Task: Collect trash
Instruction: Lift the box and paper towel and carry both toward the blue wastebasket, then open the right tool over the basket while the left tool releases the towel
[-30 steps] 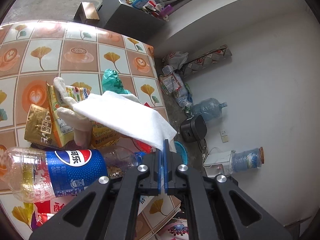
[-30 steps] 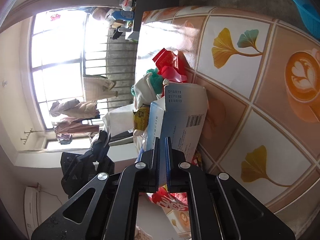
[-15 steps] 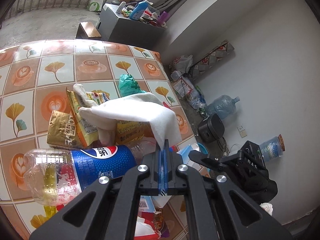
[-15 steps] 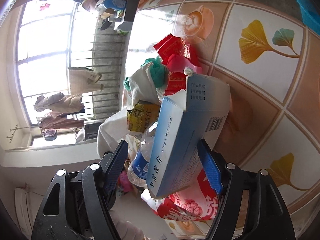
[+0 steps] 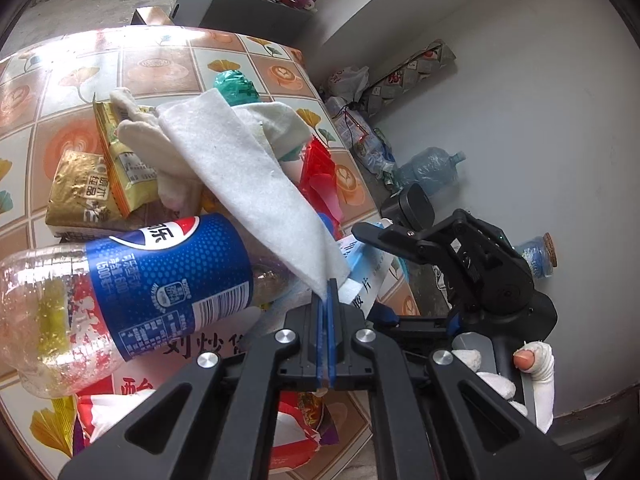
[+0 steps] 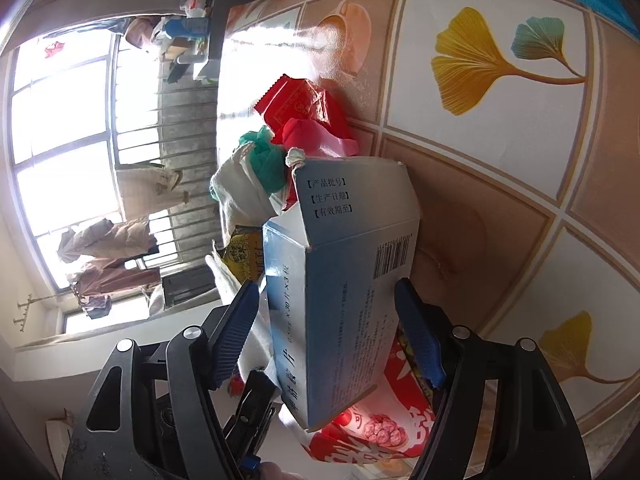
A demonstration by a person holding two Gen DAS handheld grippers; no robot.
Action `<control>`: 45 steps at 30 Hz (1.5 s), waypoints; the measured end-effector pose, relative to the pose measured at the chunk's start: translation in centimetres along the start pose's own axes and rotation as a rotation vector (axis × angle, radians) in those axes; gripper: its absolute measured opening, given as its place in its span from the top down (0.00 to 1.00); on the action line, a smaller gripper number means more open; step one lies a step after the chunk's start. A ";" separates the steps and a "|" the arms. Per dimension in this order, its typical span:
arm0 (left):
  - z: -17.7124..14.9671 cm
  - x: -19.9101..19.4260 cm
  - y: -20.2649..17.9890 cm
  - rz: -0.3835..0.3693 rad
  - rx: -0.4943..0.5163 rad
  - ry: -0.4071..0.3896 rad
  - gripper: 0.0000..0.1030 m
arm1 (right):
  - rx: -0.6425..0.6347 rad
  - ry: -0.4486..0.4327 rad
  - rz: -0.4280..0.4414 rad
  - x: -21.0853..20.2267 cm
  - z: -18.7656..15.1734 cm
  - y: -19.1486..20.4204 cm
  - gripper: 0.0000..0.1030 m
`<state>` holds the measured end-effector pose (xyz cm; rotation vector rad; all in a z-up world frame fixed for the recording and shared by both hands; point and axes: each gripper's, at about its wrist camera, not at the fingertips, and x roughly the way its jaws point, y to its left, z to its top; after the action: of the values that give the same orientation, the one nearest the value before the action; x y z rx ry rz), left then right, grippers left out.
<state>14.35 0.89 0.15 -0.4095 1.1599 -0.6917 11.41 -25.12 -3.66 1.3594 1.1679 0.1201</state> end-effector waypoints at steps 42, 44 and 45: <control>6.7 39.2 -33.7 -0.084 0.557 0.525 0.99 | 0.125 -0.913 -0.275 -26.3 15.3 -20.6 0.72; 6.3 42.7 -33.8 -0.077 0.555 0.555 0.99 | 0.104 -0.906 -0.314 -26.1 16.7 -21.9 0.72; 6.0 44.2 -33.7 -0.074 0.557 0.571 0.99 | 0.102 -0.899 -0.335 -26.3 17.4 -22.6 0.70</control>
<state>20.52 -54.17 -7.19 0.2372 1.4174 -1.2022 -1.17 -61.26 -10.34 1.0831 0.6100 -0.7312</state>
